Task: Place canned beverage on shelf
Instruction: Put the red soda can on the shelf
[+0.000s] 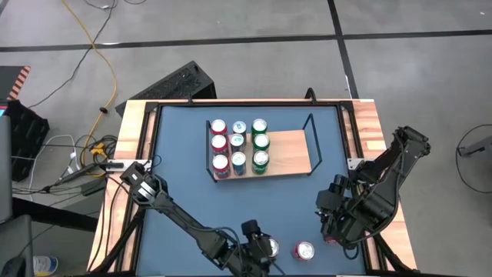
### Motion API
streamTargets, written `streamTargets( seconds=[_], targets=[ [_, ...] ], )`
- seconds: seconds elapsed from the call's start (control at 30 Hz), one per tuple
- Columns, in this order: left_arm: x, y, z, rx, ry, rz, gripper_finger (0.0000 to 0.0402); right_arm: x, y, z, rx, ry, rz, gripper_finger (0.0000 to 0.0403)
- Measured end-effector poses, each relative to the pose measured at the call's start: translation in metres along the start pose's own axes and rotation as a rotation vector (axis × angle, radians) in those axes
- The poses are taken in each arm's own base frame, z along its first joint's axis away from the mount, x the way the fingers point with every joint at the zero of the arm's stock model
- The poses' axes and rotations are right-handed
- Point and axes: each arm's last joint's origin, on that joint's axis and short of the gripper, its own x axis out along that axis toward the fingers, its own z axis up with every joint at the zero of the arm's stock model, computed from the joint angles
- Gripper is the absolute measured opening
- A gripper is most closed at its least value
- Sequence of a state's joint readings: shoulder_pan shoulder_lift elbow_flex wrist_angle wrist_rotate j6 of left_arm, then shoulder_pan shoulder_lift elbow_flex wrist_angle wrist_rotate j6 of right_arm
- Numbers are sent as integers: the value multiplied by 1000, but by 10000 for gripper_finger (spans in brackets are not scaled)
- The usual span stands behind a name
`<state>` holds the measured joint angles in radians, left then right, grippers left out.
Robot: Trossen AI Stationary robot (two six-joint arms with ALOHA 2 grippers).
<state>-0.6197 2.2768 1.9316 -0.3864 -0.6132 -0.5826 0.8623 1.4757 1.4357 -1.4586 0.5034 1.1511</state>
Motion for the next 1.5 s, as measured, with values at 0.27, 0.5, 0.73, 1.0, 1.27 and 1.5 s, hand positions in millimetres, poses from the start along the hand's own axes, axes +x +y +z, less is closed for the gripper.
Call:
streamTargets(
  seconds=[0.27,0.5,0.73,1.0,1.27,1.5],
  targets=[
    [0,1,-2,14,29,-7,286,0,0,0,-1,-3,-3,303],
    [-1,0,11,53,71,-115,271,0,-1,1,-1,-40,-20,303],
    [-13,7,49,139,110,-225,271,-3,-5,2,33,-71,-21,303],
    [-27,25,101,274,13,-227,271,-13,-16,4,134,-121,5,303],
    [-51,62,147,297,-61,-218,271,-26,-36,4,254,-186,19,303],
    [-61,82,173,341,-131,-352,271,-29,-44,5,257,-249,-5,303]
  ],
)
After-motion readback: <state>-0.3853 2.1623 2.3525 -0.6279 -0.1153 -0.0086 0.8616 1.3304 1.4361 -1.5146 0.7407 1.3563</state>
